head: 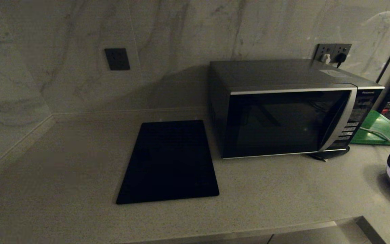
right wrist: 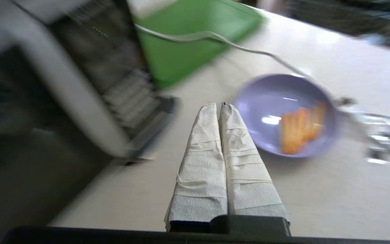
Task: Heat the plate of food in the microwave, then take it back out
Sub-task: Open the microwave oven
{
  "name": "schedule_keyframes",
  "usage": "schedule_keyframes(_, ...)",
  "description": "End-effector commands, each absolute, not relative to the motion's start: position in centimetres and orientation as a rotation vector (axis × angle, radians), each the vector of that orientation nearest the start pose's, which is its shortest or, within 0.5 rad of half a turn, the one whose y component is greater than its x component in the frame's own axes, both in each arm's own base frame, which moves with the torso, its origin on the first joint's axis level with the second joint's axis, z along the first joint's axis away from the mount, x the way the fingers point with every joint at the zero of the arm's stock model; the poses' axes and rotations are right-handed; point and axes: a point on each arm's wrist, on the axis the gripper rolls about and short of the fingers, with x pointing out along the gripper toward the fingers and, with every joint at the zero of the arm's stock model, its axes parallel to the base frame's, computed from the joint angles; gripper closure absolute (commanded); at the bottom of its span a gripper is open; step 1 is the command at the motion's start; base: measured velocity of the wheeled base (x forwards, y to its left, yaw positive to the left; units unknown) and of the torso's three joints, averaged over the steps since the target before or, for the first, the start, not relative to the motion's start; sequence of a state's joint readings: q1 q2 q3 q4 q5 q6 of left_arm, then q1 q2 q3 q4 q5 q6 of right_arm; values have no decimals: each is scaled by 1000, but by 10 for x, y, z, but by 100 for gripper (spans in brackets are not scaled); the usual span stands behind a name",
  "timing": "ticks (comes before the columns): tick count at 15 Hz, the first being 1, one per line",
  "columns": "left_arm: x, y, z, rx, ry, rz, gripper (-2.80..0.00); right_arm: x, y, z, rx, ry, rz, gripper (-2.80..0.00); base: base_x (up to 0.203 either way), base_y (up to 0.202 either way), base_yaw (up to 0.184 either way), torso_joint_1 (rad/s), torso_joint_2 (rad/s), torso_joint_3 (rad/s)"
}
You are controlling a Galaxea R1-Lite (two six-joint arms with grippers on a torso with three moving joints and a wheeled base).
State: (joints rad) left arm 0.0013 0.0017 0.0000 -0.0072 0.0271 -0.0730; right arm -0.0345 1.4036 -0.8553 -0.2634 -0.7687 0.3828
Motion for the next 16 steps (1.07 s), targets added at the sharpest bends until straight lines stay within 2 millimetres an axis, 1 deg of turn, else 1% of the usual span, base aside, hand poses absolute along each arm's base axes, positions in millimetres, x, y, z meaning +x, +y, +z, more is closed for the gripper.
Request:
schedule_keyframes(1, -23, 1, 76, -74, -7, 29, 0, 257, -21, 211, 133, 244, -895, 0, 0, 0, 0, 0, 0, 0)
schedule_keyframes(3, -23, 1, 76, -74, -7, 29, 0, 266, -12, 199, 66, 297, -879, 0, 0, 0, 0, 0, 0, 0)
schedule_keyframes(7, -23, 1, 76, -74, -7, 29, 0, 274, 8, 194, -53, 355, -799, 0, 0, 0, 0, 0, 0, 0)
schedule_keyframes(10, -23, 1, 76, -74, -7, 29, 0, 277, 13, 197, -151, 386, -767, 0, 0, 0, 0, 0, 0, 0)
schedule_keyframes(14, -23, 1, 76, -74, -7, 29, 0, 289, 14, 200, -121, 342, -769, 0, 0, 0, 0, 0, 0, 0)
schedule_keyframes(15, -23, 1, 76, -74, -7, 29, 0, 293, 15, 198, -118, 335, -767, -280, 0, 0, 0, 0, 0, 0)
schedule_keyframes(16, -23, 1, 76, -74, -7, 29, 0, 294, 16, 196, -115, 337, -766, -280, 0, 0, 0, 0, 0, 0)
